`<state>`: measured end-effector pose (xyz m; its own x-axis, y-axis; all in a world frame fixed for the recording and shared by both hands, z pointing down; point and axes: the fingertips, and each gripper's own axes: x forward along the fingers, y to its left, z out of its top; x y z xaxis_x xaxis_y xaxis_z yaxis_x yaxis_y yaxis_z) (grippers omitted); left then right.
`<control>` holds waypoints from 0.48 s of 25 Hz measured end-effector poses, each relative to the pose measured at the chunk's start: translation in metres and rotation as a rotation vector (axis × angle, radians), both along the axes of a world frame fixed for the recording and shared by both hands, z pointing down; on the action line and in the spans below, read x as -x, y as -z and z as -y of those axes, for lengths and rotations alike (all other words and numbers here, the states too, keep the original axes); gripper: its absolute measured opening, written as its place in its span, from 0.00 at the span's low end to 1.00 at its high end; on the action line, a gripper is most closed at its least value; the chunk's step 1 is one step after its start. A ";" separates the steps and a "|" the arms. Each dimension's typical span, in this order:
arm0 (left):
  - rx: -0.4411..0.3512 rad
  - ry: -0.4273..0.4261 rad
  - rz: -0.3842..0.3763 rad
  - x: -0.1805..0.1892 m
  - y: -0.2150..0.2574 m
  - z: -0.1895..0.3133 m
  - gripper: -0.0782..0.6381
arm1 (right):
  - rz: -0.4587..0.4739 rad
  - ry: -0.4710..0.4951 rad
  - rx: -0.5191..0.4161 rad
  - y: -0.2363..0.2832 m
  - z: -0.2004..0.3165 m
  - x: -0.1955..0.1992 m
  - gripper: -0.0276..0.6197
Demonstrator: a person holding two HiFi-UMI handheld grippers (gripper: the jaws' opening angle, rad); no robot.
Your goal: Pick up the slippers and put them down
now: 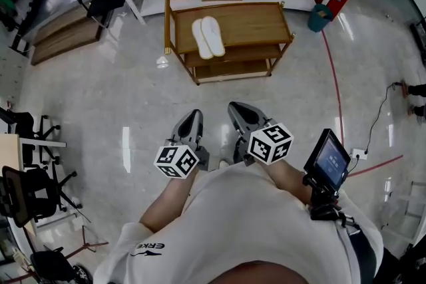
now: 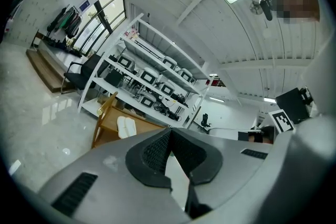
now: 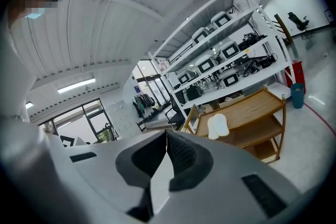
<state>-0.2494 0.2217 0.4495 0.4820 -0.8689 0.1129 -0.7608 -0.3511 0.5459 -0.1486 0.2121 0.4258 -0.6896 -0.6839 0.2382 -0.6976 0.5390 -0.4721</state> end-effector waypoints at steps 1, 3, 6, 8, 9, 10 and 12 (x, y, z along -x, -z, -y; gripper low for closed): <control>0.001 0.007 0.002 -0.001 0.000 0.008 0.11 | 0.003 0.003 0.003 -0.001 0.009 -0.002 0.05; 0.003 0.018 0.005 -0.005 0.000 0.026 0.12 | 0.009 0.009 0.006 -0.001 0.028 -0.007 0.05; 0.009 0.031 0.013 -0.013 -0.001 0.054 0.12 | 0.017 0.019 0.009 -0.001 0.058 -0.015 0.05; 0.014 0.039 0.018 -0.020 -0.002 0.072 0.11 | 0.023 0.024 0.015 -0.002 0.078 -0.022 0.05; 0.015 0.043 0.022 -0.023 -0.002 0.081 0.11 | 0.026 0.026 0.018 -0.001 0.087 -0.026 0.05; 0.016 0.047 0.027 -0.027 -0.001 0.089 0.11 | 0.030 0.029 0.020 -0.001 0.096 -0.029 0.05; 0.019 0.057 0.036 -0.033 0.000 0.106 0.11 | 0.038 0.035 0.024 0.000 0.115 -0.036 0.05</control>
<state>-0.2169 0.1152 0.4492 0.4273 -0.8923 0.1455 -0.7983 -0.2968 0.5240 -0.1123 0.0974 0.4260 -0.7216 -0.6539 0.2272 -0.6600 0.5509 -0.5107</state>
